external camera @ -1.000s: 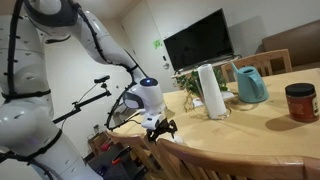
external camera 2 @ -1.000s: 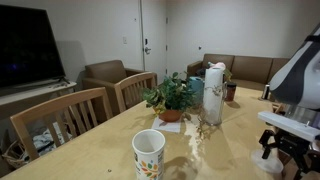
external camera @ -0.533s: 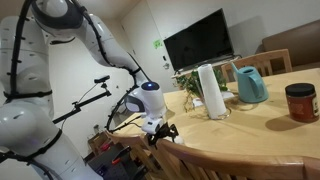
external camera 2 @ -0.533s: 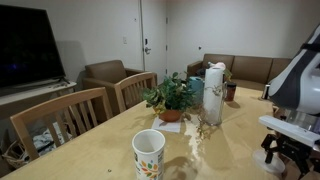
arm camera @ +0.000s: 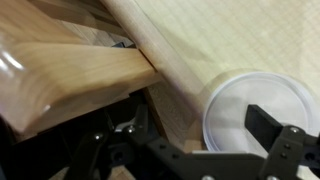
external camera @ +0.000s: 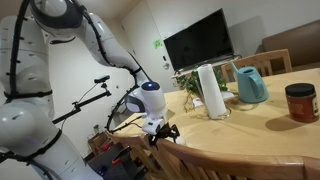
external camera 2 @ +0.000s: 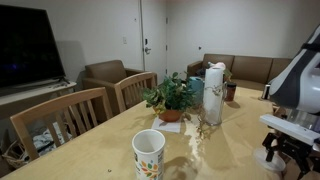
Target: Put the white lid on the table on top of the white cup
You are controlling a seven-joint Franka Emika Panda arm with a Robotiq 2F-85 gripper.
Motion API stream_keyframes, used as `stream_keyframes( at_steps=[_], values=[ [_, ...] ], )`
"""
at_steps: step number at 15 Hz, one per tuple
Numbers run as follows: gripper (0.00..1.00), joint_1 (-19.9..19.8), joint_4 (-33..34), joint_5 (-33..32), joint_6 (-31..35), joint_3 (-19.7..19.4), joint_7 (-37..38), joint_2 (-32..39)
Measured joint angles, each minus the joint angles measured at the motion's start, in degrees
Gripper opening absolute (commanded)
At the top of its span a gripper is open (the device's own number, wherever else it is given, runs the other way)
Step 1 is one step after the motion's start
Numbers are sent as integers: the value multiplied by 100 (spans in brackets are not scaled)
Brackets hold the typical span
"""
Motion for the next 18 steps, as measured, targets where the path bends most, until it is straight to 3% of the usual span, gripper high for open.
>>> stream_keyframes(
  at_steps=[3,5,14,15,18],
  values=[
    [100,0,0,0,16,0,0,0],
    [74,0,1,4,16,2,0,0],
    [6,-7,99,598,40,68,-605,20],
    [1,-7,99,682,40,70,-674,30],
    [0,-7,8,873,26,89,-860,-8]
  ],
)
